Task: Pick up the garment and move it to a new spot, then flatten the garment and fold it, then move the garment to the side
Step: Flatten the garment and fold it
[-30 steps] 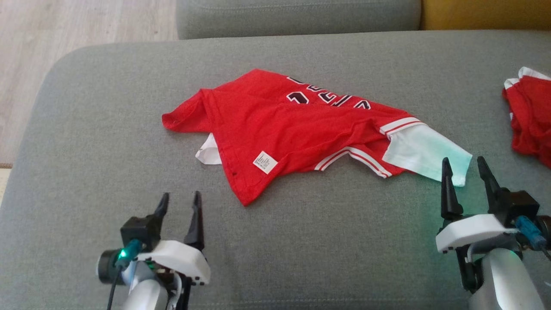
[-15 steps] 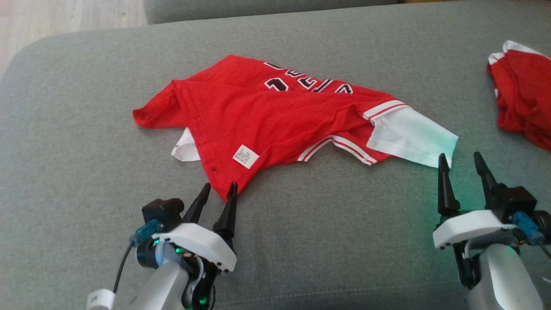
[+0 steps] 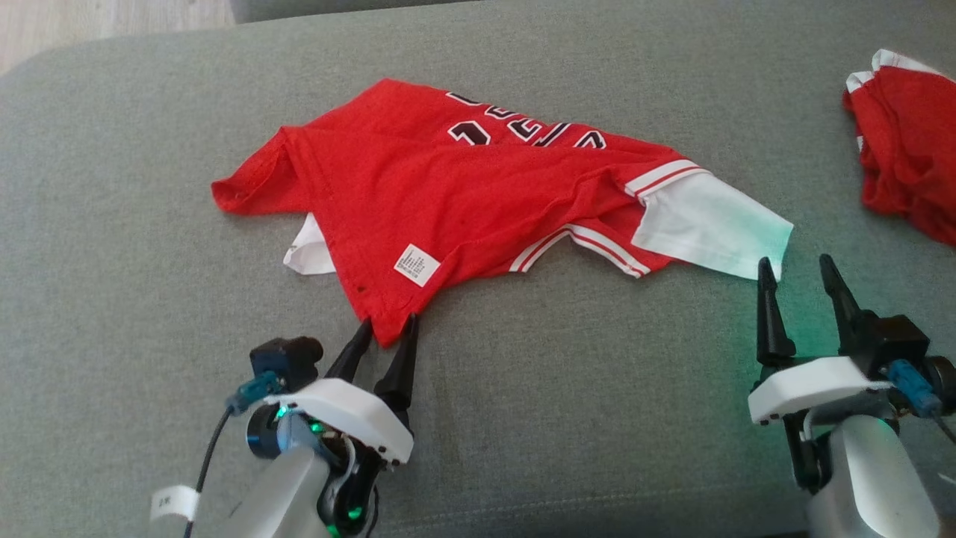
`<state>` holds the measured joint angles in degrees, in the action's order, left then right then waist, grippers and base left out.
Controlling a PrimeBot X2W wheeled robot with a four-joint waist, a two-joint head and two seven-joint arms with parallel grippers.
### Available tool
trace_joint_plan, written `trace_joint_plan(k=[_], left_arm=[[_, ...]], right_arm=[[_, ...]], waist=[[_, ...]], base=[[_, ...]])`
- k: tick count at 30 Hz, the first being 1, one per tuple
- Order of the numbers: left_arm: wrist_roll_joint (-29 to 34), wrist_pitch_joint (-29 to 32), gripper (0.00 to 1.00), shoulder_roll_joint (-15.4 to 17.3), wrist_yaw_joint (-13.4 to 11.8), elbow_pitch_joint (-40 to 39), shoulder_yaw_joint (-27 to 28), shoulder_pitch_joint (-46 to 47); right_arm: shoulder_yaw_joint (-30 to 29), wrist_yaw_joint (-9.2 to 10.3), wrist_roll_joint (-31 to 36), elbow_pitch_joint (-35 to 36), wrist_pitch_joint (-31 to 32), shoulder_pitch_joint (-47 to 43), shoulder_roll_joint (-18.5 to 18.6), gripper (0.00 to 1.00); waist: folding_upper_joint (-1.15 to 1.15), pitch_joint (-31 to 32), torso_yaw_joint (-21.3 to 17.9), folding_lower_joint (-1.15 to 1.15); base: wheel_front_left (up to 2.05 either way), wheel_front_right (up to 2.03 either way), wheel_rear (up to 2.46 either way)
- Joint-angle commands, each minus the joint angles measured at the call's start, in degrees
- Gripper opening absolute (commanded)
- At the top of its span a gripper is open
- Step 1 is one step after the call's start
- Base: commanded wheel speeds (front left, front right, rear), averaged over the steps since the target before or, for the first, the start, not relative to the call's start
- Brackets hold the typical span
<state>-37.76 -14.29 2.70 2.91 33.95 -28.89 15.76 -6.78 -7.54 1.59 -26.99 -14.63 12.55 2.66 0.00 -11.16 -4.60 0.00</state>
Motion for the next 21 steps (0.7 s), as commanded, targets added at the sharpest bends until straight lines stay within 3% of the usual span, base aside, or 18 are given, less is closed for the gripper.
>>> trace_joint_plan(k=[1,10,12,18,20,21], left_arm=[[-0.41,-0.71,1.00,0.18,0.35,-0.99,1.50,2.47],[-1.14,-0.71,1.00,0.18,0.84,0.01,1.54,3.21],[-2.37,-0.71,0.96,0.18,0.42,0.94,1.79,3.26],[-4.18,-0.71,1.00,0.18,0.31,2.97,1.54,4.01],[-4.01,-0.71,0.80,0.18,0.80,2.78,1.71,4.17],[-3.90,-0.71,0.44,0.18,0.90,2.68,1.79,4.17]], right_arm=[[1.60,0.05,-0.07,1.84,-0.37,2.55,0.21,1.00],[1.66,0.05,-0.21,1.81,-0.37,3.22,0.21,1.00],[1.66,0.05,-0.31,1.80,-0.37,3.34,0.21,1.00],[1.68,0.05,-0.69,1.82,-0.37,3.46,0.21,1.00],[1.51,0.05,-0.76,1.84,-0.37,3.47,0.21,1.00],[1.48,0.05,-0.77,1.83,-0.37,3.47,0.21,1.00]], waist=[[0.00,-0.27,-0.06,0.00],[0.00,-0.96,-0.78,0.00],[0.00,-1.17,-0.97,0.00],[0.00,-1.62,-1.29,0.00],[0.00,-1.79,-1.15,0.00],[0.00,-1.82,-1.10,0.00]], base=[[0.00,0.00,0.00],[0.00,0.00,0.00],[0.00,0.00,0.00],[0.00,0.00,0.00],[0.00,0.00,0.00],[0.00,0.00,0.00]])
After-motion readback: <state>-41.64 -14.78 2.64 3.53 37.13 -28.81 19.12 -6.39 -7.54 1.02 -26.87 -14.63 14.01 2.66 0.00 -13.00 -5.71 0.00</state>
